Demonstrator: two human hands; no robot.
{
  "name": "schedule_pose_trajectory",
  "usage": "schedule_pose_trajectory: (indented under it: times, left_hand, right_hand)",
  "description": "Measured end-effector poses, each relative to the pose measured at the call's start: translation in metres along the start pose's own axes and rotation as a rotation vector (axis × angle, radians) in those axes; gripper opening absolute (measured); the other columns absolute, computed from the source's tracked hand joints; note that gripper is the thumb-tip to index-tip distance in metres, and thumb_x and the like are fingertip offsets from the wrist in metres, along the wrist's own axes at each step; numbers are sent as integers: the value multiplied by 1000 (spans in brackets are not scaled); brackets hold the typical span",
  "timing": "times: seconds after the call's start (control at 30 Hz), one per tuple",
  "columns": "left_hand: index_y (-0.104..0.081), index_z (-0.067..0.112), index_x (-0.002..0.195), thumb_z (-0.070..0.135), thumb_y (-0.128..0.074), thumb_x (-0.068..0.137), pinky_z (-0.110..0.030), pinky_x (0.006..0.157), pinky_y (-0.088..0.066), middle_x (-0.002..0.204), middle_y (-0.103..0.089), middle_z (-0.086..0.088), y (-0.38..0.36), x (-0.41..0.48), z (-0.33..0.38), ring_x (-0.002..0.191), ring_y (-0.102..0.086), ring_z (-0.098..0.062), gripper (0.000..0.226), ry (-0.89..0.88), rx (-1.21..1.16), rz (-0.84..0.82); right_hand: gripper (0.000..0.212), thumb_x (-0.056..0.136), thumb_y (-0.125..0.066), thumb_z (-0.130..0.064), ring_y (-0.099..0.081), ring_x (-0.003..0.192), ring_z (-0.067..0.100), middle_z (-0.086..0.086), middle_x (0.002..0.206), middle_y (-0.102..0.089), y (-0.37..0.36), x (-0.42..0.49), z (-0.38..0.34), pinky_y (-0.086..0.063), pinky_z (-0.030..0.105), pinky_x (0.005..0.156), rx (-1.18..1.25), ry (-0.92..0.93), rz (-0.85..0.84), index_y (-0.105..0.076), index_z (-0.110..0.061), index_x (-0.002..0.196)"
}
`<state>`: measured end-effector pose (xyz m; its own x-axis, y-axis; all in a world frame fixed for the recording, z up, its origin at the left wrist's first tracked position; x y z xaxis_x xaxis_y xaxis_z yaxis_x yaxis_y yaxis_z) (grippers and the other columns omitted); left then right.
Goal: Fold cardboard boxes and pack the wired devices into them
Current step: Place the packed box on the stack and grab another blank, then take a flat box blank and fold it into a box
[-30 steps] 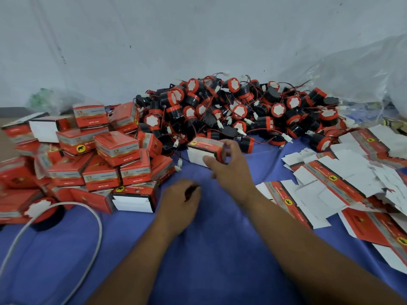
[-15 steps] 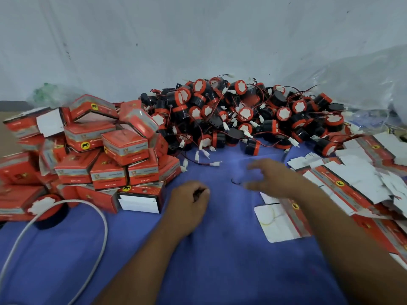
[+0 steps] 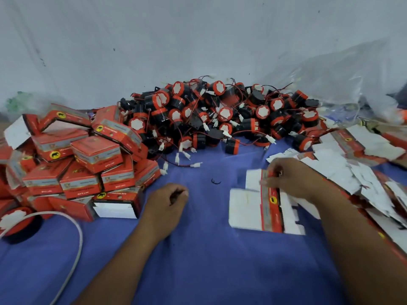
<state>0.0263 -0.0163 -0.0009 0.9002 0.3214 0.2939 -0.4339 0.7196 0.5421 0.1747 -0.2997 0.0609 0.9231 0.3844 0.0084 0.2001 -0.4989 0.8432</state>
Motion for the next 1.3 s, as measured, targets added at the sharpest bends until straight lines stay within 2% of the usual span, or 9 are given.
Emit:
schedule_pose_trajectory:
  times: [0.1,0.2,0.4,0.53,0.63,0.77,0.93,1.03,1.3]
  left_hand:
    - [-69,22,94,20,-60,98,-3,73,-42,94,-69,10,0,-1,2,88,-60,4,10,-18,-19,-3]
    - [-62,36,105,26,-59,98,-3,78,-44,103,-65,21,1,-3,5,94,-57,16,13,5,-71,-18]
    - [-35,35,147,37,-65,86,-17,81,-54,131,-60,20,-2,-5,16,109,-66,-4,68,75,-582,-57]
    - [-51,35,137,6,-66,92,-17,87,-51,135,-60,17,-9,-7,16,119,-59,0,56,66,-592,-44]
    - [-34,35,150,-9,-63,89,-31,97,-52,140,-56,16,-8,-6,11,124,-57,-8,80,111,-647,-35]
    - [-19,45,153,-2,-67,71,-42,92,-54,129,-64,7,-5,-5,11,114,-65,-17,106,129,-679,-86]
    - [-31,40,150,-16,-55,68,-34,83,-56,136,-62,0,-7,-10,24,119,-63,-24,103,94,-924,-279]
    - [-35,44,149,-17,-53,74,-36,88,-56,143,-55,-7,-7,-13,31,122,-60,-31,98,36,-989,-358]
    - [-31,50,149,43,-82,77,-37,105,-46,151,-48,2,-11,-14,32,139,-45,-23,89,-29,-745,-396]
  right_hand:
    - [28,87,-77,-28,-55,56,0,-10,65,-65,18,1,-1,-44,16,50,441,23,268,-60,-10,75]
    - [35,94,-68,-33,-57,60,7,-2,68,-65,14,2,-11,-47,31,57,610,5,430,-52,-9,75]
    - [10,97,-63,-9,-70,73,19,15,98,-76,-50,-6,-53,-54,28,61,1037,-14,145,-69,-16,98]
    - [56,96,-65,-31,-64,94,5,-15,122,-58,-88,-15,-71,-50,12,74,535,138,4,-39,-30,146]
    - [78,87,-66,-58,-14,147,25,4,162,-12,-99,-17,-75,-20,37,123,28,340,31,-31,-36,154]
    - [77,77,-63,-76,22,151,29,0,166,18,-93,-23,-82,0,50,119,-110,532,167,-50,-39,142]
    - [74,74,-82,-56,-27,140,10,-7,157,-18,-89,-26,-85,-34,28,108,207,403,-60,-45,-23,130]
    - [60,76,-83,-41,-58,105,12,-4,122,-53,-85,-31,-92,-54,36,90,424,364,-136,-49,-22,121]
    - [35,77,-61,-36,-62,112,20,4,118,-64,-91,-41,-104,-48,46,103,646,322,-338,-68,-19,106]
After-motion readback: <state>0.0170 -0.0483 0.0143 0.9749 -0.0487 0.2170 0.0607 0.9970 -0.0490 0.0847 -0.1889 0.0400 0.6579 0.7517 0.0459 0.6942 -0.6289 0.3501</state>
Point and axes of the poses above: each hand's wrist, its own x-axis towards the middle knuckle, its own y-axis out of the back of the hand, z = x × y, the point moved 3 cm from there along x, towards the middle knuckle
